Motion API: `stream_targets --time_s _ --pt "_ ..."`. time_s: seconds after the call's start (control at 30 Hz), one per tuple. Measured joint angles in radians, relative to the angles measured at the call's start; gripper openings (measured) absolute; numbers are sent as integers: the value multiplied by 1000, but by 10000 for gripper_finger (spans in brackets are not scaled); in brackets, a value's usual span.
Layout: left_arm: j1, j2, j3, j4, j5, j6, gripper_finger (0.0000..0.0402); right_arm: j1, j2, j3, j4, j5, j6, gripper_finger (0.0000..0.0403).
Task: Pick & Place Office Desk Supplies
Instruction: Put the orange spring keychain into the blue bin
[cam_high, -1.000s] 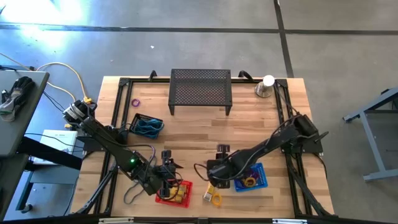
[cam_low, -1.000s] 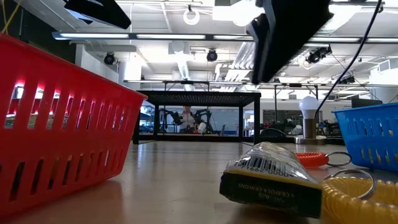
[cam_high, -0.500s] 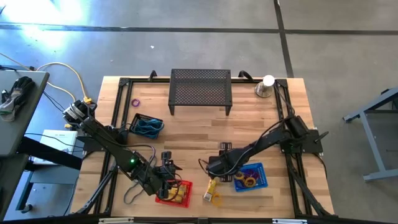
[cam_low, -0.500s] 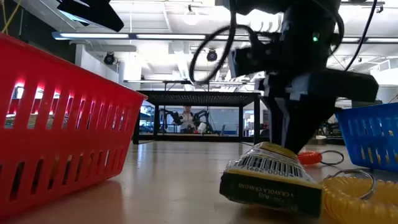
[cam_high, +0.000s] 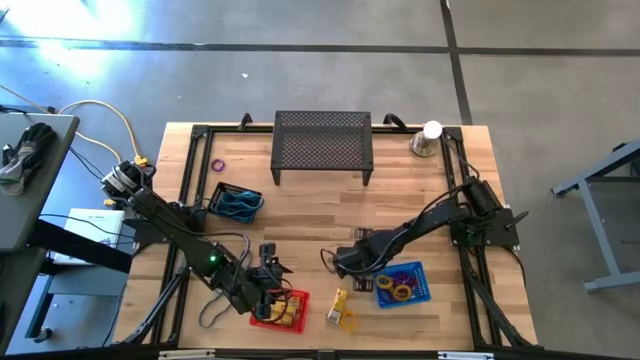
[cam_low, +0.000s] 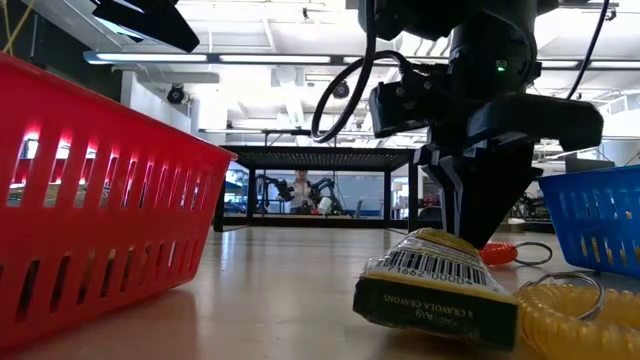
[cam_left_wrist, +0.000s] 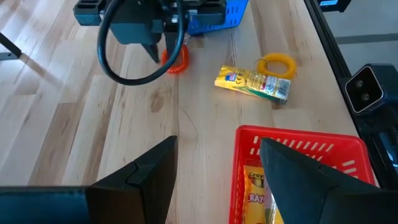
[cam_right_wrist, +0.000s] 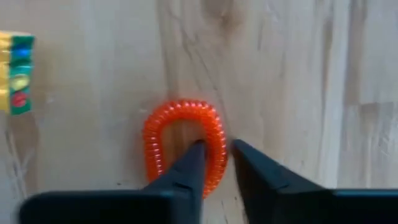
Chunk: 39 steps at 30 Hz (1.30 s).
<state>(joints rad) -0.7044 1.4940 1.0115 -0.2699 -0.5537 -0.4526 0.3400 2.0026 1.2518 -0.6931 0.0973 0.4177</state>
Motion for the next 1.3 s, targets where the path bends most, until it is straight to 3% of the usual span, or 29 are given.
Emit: stream_targets --time_s 0.13,0.23,0.37,0.57,0.8,0.97,1.07,1.17,1.3 --pt "0 0 0 0 0 20 219 0 0 -3 33 -9 -34 14" --pt "0 0 0 -4 0 85 219 7 1 2 54 5 -29 11" --pt "0 0 0 -6 0 160 219 39 10 54 -8 130 -7 6" --pt "0 0 0 -6 0 164 219 70 -11 153 -67 264 27 5" --pt "0 0 0 -11 0 157 219 156 -121 220 -171 385 98 4" --pt "-12 0 0 -17 8 157 219 253 -213 222 -342 393 312 4" --pt "-18 0 0 -18 10 164 219 333 -261 222 -485 389 532 4" --pt "-20 0 0 -11 10 160 219 388 -272 223 -594 336 737 4" --pt "-20 8 0 42 17 155 219 450 -263 179 -611 261 882 4"
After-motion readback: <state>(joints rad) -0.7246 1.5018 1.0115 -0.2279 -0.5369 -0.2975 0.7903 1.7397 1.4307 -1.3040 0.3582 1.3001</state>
